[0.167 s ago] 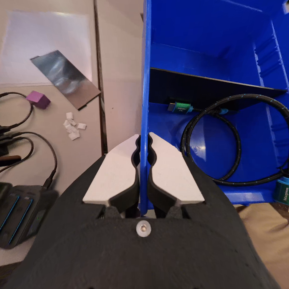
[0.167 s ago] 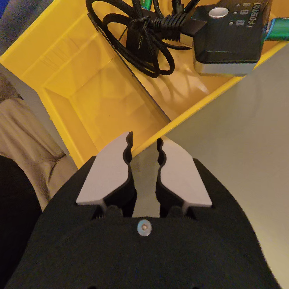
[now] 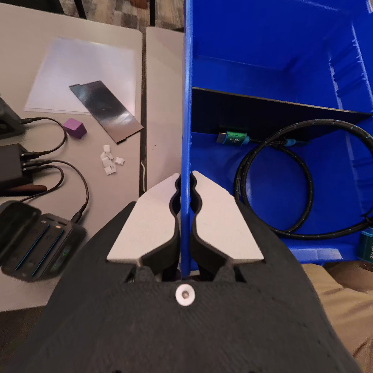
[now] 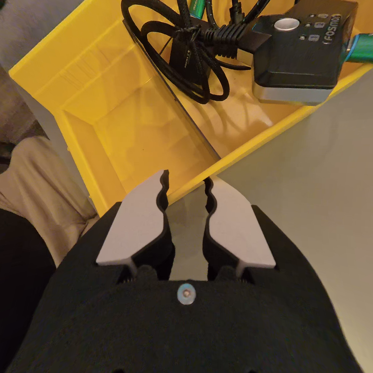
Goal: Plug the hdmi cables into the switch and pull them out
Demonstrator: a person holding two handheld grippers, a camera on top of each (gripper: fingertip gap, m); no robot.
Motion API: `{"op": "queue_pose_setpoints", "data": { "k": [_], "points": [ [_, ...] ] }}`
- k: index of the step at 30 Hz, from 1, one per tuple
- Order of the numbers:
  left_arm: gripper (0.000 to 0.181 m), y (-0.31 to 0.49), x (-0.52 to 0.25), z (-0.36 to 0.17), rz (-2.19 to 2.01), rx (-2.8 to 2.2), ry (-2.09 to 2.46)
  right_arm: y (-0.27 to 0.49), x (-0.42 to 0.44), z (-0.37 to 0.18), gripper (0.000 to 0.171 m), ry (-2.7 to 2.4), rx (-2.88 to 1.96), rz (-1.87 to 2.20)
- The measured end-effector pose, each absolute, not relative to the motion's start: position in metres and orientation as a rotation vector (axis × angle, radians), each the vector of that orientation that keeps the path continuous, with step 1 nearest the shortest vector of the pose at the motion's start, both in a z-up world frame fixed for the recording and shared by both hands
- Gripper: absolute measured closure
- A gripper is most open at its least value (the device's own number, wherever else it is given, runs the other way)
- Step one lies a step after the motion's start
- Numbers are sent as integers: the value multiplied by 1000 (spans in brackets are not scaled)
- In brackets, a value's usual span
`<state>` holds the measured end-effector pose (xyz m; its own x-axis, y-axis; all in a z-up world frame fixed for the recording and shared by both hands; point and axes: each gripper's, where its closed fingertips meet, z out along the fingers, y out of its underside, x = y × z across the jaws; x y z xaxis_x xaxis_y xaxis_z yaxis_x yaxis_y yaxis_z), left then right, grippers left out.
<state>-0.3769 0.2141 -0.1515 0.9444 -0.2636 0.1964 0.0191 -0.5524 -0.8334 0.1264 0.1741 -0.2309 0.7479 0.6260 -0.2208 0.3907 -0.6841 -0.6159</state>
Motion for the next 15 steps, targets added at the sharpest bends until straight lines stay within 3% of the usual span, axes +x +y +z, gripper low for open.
{"op": "queue_pose_setpoints", "data": {
  "k": [8,15],
  "points": [
    [176,183,-379,-114,-336,-2058,170,201,34,-230,132,-877,-2311,588],
    [176,177,-351,-87,-385,-2001,207,213,-43,-220,113,-962,-2227,811]
  ]
}}
